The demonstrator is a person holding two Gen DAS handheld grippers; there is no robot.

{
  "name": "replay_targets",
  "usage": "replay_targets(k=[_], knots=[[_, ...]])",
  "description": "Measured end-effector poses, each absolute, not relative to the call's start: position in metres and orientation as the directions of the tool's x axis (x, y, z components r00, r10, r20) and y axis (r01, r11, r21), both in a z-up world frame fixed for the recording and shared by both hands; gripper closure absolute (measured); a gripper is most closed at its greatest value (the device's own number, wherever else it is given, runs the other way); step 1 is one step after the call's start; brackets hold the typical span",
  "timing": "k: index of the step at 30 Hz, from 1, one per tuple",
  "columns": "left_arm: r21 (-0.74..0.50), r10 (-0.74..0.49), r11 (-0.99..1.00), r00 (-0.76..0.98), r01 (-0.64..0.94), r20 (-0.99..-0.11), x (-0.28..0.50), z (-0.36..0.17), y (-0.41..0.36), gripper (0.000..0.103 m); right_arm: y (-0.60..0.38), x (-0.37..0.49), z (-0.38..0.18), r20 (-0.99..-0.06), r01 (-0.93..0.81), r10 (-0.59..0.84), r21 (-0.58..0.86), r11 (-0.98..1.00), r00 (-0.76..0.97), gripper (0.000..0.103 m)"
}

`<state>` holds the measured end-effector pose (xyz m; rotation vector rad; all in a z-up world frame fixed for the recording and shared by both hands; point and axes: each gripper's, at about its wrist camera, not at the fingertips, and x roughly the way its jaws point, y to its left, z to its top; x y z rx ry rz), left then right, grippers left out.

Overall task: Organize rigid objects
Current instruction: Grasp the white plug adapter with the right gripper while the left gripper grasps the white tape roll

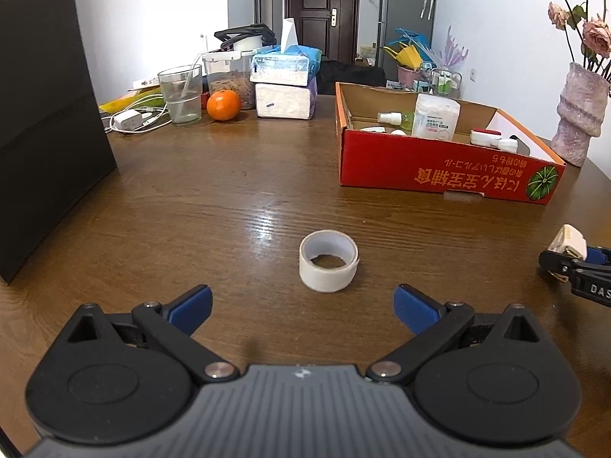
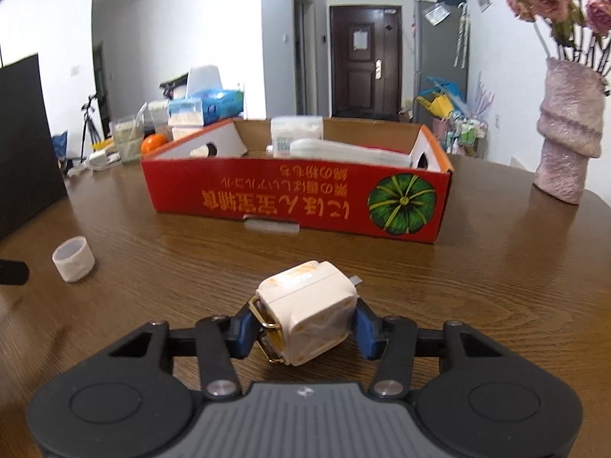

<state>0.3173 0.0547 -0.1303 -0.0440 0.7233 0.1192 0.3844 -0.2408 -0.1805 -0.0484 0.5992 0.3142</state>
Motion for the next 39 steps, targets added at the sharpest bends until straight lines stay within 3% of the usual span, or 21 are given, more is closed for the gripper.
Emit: replay_targets(k=[9, 21, 29, 32, 34, 36, 39], knots=[[0.023, 0.094, 0.994, 0.733, -0.107, -0.673, 0.352, -0.136, 0.047, 0.000, -0.233, 0.356, -0.172, -0.480, -0.225, 0.211, 0.030, 0.974, 0.852, 0.053], [0.008, 0.098, 0.992, 0.750, -0.123, -0.654, 0.366, -0.159, 0.046, 0.006, -0.231, 0.353, -0.171, -0.479, -0.194, 0.187, 0.035, 0.980, 0.858, 0.053], [0.008, 0.081, 0.995, 0.753, -0.100, -0.653, 0.368, -0.164, 0.043, 0.023, -0.232, 0.353, -0.171, -0.480, -0.178, 0.173, 0.036, 0.983, 0.860, 0.053], [0.001, 0.075, 0.995, 0.756, -0.099, -0.650, 0.368, -0.164, 0.044, 0.033, -0.232, 0.352, -0.171, -0.478, -0.177, 0.172, 0.036, 0.984, 0.861, 0.053], [-0.003, 0.067, 0.996, 0.754, -0.092, -0.654, 0.368, -0.165, 0.044, 0.051, -0.232, 0.352, -0.171, -0.477, -0.176, 0.171, 0.035, 0.984, 0.862, 0.053], [-0.004, 0.059, 0.997, 0.746, -0.082, -0.663, 0.369, -0.166, 0.044, 0.057, -0.233, 0.352, -0.171, -0.477, -0.175, 0.171, 0.036, 0.984, 0.862, 0.053], [-0.006, 0.055, 0.997, 0.749, -0.078, -0.661, 0.368, -0.166, 0.044, 0.057, -0.233, 0.352, -0.171, -0.476, -0.171, 0.167, 0.037, 0.985, 0.864, 0.053]])
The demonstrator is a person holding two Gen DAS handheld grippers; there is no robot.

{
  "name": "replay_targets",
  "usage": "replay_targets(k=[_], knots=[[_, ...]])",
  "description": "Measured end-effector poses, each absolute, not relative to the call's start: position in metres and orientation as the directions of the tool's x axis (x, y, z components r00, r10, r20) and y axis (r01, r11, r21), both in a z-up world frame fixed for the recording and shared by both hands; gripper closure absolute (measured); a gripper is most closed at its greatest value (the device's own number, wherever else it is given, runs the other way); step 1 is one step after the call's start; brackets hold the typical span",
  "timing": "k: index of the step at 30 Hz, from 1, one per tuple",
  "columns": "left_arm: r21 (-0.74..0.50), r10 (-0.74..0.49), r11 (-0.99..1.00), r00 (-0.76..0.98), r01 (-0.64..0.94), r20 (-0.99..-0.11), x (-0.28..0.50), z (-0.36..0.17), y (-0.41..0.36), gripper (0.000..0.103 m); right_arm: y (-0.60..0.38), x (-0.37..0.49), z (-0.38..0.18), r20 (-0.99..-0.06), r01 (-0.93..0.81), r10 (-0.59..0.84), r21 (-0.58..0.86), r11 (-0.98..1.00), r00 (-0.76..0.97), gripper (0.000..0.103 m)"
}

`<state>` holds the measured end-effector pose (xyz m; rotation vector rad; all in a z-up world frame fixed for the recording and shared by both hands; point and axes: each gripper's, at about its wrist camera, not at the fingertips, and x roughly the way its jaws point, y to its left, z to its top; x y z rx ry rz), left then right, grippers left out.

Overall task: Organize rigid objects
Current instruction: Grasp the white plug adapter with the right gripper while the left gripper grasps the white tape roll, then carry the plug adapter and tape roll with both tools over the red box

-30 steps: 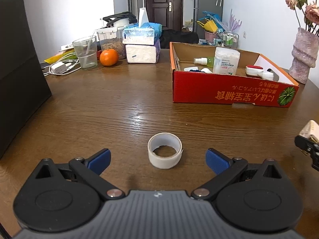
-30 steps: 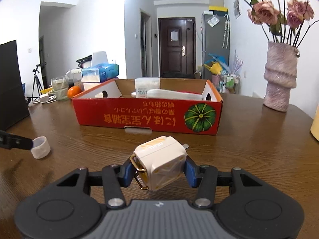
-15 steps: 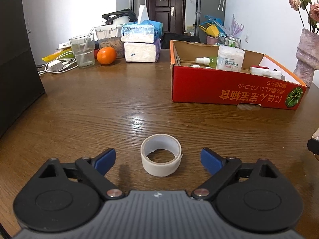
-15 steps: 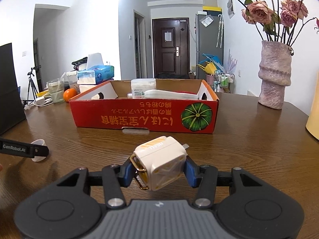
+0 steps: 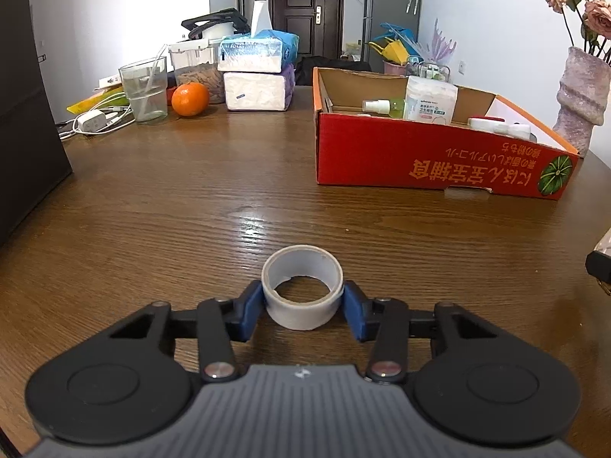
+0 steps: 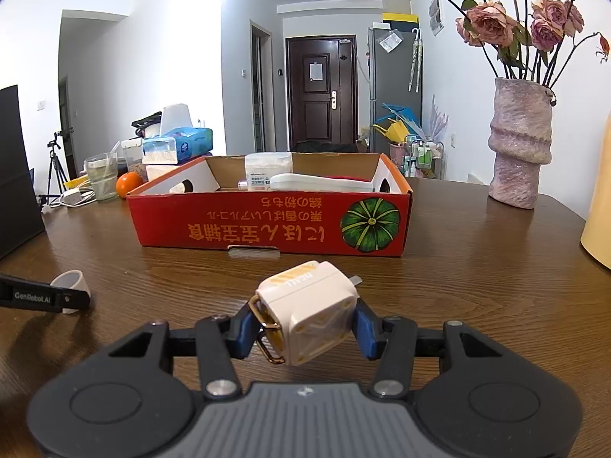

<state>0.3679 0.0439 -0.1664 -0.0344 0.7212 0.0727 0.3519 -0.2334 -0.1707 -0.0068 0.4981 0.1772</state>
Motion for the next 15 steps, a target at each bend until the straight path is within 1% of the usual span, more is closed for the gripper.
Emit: replay_targets(k=[15], knots=[[-0.012, 0.063, 0.996, 0.764, -0.093, -0.642, 0.3627, -0.1619, 0.0459, 0.057, -0.2330, 0.3487, -0.1697, -0.462, -0.157, 0.158, 0.041, 0.987, 0.873, 0.053]])
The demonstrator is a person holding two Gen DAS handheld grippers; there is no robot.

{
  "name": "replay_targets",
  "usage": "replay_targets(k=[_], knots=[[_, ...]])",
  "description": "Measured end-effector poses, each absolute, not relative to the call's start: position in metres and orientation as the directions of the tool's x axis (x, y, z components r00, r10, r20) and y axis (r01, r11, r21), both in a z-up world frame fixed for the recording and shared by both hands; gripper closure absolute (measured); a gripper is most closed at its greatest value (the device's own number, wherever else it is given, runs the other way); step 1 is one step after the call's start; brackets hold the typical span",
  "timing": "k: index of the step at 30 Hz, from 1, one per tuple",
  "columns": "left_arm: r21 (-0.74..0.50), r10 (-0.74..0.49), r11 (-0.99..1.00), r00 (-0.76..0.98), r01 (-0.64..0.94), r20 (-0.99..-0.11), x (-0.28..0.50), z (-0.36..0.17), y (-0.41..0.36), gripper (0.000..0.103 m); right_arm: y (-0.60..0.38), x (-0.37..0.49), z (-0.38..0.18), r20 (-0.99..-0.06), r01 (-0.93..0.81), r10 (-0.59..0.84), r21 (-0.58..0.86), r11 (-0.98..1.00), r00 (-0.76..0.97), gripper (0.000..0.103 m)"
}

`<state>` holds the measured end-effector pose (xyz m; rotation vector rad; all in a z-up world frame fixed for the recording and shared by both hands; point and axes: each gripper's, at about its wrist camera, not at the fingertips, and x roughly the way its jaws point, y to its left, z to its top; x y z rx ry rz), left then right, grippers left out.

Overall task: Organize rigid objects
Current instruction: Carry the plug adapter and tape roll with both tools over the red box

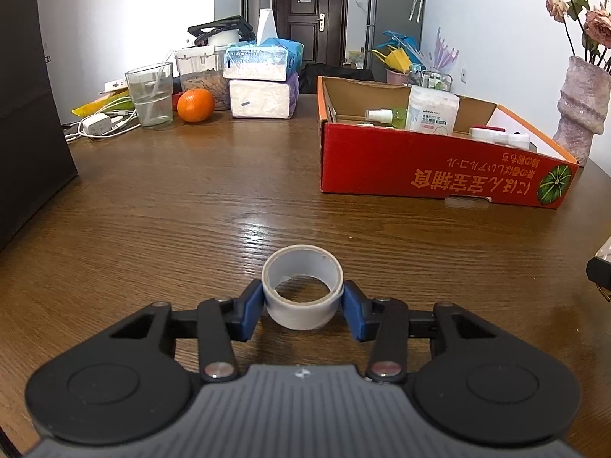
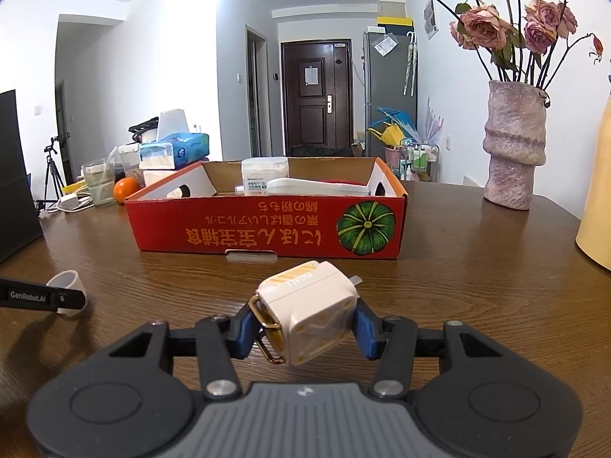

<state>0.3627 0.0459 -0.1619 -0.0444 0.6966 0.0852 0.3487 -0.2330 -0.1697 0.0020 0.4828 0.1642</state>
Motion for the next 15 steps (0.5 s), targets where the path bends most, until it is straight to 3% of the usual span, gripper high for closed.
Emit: replay_targets(k=[15], knots=[[-0.037, 0.000, 0.999, 0.813, -0.027, -0.583, 0.350, -0.120, 0.016, 0.057, -0.226, 0.338, -0.142, -0.415, -0.200, 0.197, 0.038, 0.979, 0.888, 0.053]])
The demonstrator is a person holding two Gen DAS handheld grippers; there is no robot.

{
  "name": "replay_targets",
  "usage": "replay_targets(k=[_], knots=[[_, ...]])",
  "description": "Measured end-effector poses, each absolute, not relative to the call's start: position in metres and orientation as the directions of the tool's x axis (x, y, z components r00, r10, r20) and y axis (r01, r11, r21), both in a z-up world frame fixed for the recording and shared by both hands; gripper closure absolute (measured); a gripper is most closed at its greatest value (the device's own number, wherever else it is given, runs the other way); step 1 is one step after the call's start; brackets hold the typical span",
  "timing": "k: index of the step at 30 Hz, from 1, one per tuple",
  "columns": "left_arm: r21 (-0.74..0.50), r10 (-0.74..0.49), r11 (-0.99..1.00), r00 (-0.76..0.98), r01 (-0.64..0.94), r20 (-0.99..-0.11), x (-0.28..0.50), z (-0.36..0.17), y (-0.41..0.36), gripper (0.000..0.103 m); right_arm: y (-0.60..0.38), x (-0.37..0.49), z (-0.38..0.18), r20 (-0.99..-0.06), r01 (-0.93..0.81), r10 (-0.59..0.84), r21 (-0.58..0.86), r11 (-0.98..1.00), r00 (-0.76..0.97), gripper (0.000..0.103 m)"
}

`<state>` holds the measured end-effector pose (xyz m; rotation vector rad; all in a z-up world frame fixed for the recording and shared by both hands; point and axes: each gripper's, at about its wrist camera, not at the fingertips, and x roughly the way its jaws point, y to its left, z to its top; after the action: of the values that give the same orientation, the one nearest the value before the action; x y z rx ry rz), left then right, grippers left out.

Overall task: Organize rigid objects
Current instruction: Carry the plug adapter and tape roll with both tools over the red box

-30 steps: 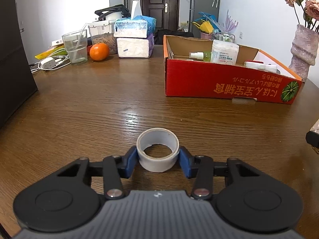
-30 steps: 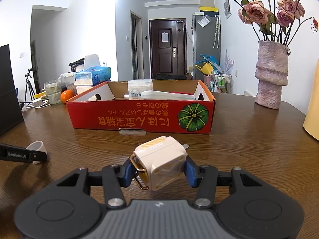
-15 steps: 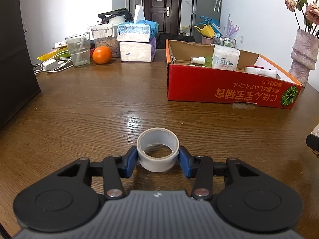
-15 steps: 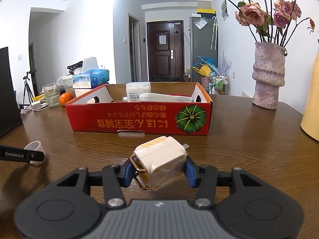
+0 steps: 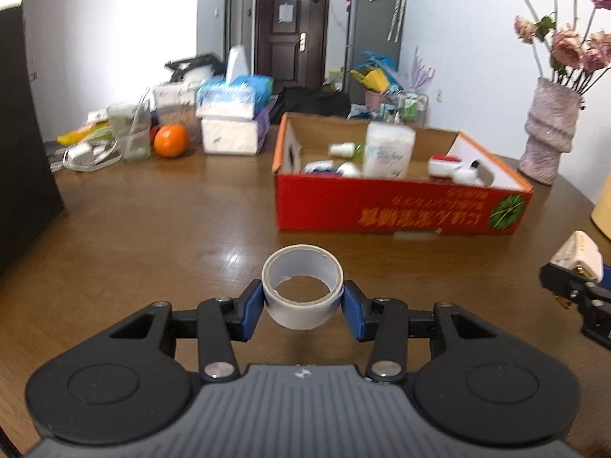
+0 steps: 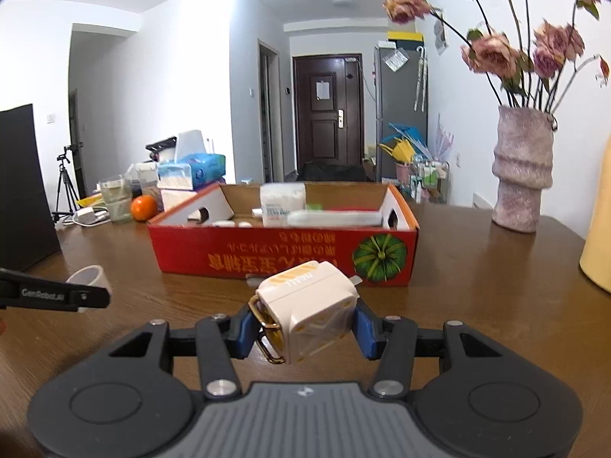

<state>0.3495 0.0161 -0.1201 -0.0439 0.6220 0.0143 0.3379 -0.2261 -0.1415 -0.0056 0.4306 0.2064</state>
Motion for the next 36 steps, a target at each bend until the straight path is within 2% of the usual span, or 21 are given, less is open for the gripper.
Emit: replay_targets(k=[15, 26, 36], knots=[[-0.037, -0.022, 0.999, 0.865, 0.004, -0.500, 0.382, -0.059, -0.018, 0.057, -0.216, 0.363, -0.085, -0.335, -0.214, 0.209, 0.025, 0.977, 0.919, 0.053], [-0.075, -0.010, 0.997, 0.856, -0.034, -0.518, 0.435, -0.050, -0.017, 0.057, -0.214, 0.405, -0.066, -0.319, -0.202, 0.203, 0.036, 0.979, 0.926, 0.053], [-0.102, 0.008, 0.992, 0.842, -0.075, -0.540, 0.480, -0.057, -0.012, 0.057, -0.212, 0.450, -0.070, -0.321, -0.191, 0.196, 0.045, 0.980, 0.927, 0.053]])
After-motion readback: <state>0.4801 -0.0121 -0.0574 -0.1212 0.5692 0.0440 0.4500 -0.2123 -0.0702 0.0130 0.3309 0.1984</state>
